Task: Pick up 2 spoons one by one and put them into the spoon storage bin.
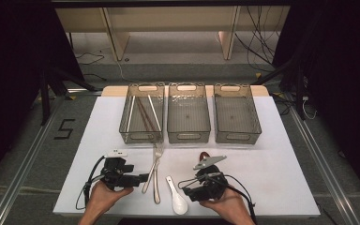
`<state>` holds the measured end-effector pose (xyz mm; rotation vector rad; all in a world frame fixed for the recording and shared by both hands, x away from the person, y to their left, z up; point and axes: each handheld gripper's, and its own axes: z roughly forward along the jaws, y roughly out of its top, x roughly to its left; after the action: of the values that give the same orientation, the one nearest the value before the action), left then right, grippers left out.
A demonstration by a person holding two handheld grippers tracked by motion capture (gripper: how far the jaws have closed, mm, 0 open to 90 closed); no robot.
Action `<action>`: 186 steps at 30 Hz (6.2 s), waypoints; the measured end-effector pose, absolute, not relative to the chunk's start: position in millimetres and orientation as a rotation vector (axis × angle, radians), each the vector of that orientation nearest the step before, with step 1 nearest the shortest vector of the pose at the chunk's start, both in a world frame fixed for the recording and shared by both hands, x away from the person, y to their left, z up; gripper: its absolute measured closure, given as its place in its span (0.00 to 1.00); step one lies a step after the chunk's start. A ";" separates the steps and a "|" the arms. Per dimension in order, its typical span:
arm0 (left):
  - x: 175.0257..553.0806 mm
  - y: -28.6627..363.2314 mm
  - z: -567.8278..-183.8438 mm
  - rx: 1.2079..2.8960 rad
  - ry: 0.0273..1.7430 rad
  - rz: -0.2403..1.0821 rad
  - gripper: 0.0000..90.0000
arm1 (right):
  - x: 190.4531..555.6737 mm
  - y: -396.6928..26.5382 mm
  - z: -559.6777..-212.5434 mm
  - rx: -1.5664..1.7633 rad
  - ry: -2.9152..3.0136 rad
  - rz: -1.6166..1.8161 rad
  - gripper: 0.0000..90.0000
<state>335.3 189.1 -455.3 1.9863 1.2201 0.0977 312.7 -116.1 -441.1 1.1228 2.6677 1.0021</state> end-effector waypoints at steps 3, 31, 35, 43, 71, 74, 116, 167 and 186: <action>333.7 193.0 -453.8 1.951 1.217 0.102 0.21 | 313.7 -102.3 -446.5 1.112 2.706 0.973 0.38; 330.5 200.3 -455.9 1.917 1.214 0.127 0.20 | 318.4 -55.2 -470.5 0.999 2.831 0.759 0.58; 330.4 200.1 -456.0 1.918 1.215 0.130 0.20 | 319.3 -53.9 -470.1 0.989 2.841 0.747 0.61; 330.0 199.8 -455.8 1.915 1.214 0.132 0.20 | 320.6 -53.7 -469.6 0.970 2.833 0.717 0.74; 328.3 200.4 -455.1 1.881 1.181 0.158 0.20 | 330.1 -79.0 -452.1 0.962 2.779 0.798 0.95; 328.1 200.3 -455.5 1.875 1.175 0.161 0.20 | 332.6 -84.4 -447.9 0.969 2.758 0.812 0.95; 324.0 202.2 -453.0 1.805 1.107 0.250 0.19 | 405.0 -191.0 -377.0 1.252 2.382 0.961 0.95; 322.7 201.5 -451.3 1.788 1.073 0.270 0.19 | 529.3 -95.2 -375.0 1.321 2.327 0.903 0.94; 322.4 201.3 -451.5 1.785 1.073 0.275 0.19 | 529.9 -93.2 -382.1 1.339 2.352 0.921 0.70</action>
<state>322.4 201.3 -451.5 1.7845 1.0726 0.2748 529.9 -93.2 -382.1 1.3387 2.3524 0.9212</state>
